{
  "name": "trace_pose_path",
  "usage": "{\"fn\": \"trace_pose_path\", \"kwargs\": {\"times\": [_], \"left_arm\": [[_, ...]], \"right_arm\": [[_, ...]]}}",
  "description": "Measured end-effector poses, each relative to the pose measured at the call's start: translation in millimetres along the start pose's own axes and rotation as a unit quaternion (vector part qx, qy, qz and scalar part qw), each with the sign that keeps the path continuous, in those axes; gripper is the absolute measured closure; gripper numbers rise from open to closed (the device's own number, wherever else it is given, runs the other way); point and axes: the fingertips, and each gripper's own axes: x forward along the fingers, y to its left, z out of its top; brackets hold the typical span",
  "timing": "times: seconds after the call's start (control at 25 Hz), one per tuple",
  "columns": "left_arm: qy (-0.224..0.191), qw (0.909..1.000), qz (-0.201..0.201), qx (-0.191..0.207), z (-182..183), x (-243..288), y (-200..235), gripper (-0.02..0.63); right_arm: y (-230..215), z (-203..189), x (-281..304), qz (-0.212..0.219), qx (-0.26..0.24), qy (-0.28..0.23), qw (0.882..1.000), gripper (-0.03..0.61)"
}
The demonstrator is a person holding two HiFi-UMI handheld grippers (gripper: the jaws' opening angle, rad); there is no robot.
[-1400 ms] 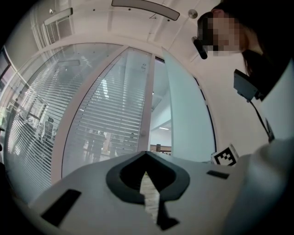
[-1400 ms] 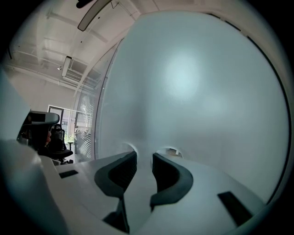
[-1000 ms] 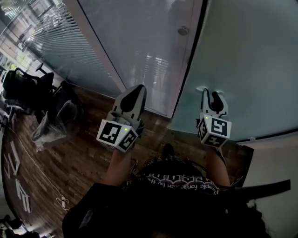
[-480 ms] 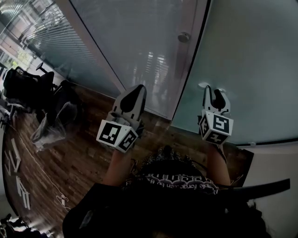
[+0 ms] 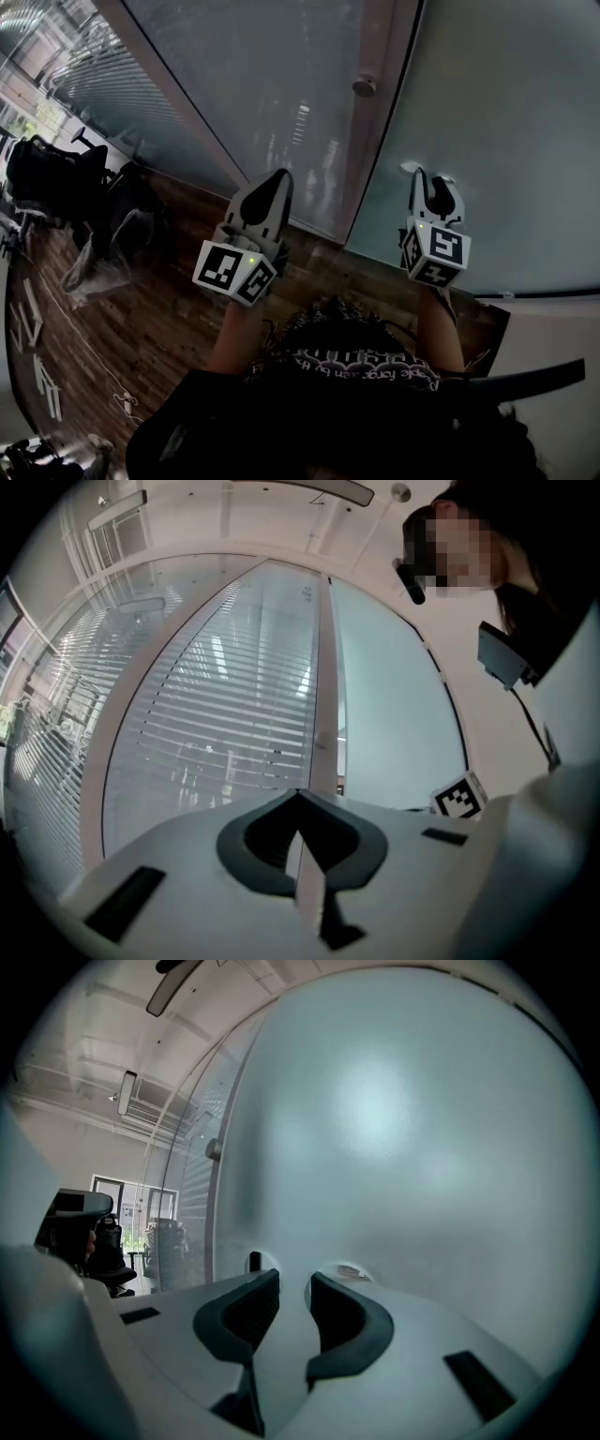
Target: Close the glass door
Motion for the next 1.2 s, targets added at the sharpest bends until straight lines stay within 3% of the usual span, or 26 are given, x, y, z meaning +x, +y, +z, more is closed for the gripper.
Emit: {"fn": "trace_pose_path", "kwargs": {"times": [1.2], "left_arm": [[0.001,0.9998,-0.015,-0.011,-4,33,2,0.612]], "right_arm": [[-10,8,34,0.009,0.008,0.006,1.0,0.472]]}}
